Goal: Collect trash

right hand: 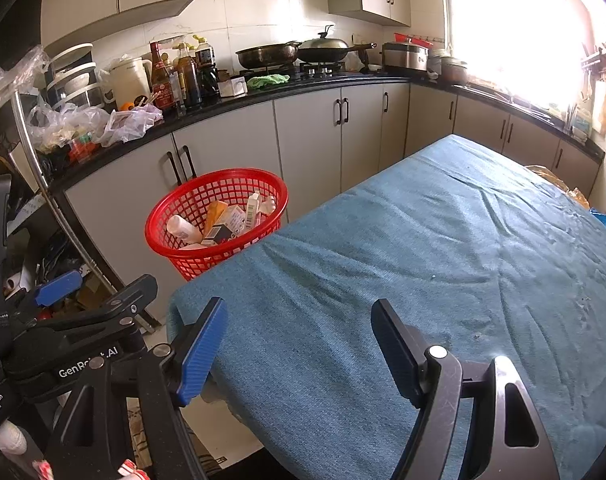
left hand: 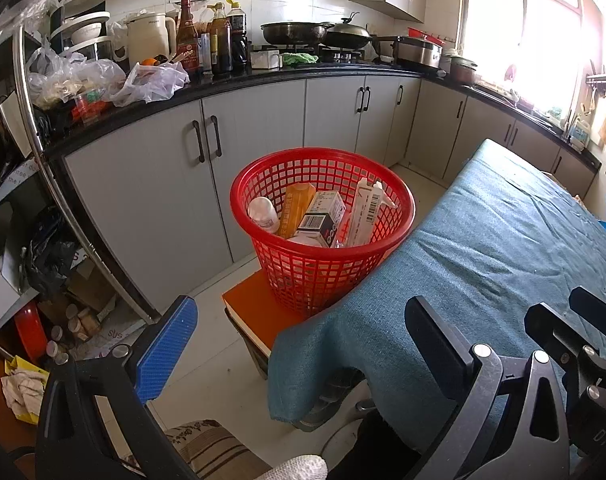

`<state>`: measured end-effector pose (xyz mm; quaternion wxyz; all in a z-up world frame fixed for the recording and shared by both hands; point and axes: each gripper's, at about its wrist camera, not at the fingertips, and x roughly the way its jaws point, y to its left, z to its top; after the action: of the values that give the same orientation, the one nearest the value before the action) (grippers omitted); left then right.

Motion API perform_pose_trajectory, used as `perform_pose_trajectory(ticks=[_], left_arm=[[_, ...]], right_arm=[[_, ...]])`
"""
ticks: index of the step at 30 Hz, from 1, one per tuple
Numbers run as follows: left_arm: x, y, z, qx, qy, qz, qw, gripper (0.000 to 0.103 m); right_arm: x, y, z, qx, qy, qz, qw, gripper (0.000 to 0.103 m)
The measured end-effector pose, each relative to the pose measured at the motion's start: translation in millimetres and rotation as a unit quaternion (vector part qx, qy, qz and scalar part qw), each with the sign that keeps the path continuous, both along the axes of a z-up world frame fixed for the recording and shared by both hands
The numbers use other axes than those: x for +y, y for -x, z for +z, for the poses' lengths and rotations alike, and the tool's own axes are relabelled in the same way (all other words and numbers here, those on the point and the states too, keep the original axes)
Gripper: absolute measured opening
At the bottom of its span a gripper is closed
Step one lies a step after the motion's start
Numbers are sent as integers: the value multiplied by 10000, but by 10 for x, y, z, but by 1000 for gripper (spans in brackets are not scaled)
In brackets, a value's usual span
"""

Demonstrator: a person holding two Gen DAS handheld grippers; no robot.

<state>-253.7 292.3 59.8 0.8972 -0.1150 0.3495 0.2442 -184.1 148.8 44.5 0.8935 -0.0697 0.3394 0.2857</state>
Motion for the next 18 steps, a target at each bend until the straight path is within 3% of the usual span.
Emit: perform_pose_trajectory(ticks=[18], left_arm=[[-1,-7,-42,23,58,1,10000,103]], right_arm=[[38,11,-16,14,30,41,10000,80]])
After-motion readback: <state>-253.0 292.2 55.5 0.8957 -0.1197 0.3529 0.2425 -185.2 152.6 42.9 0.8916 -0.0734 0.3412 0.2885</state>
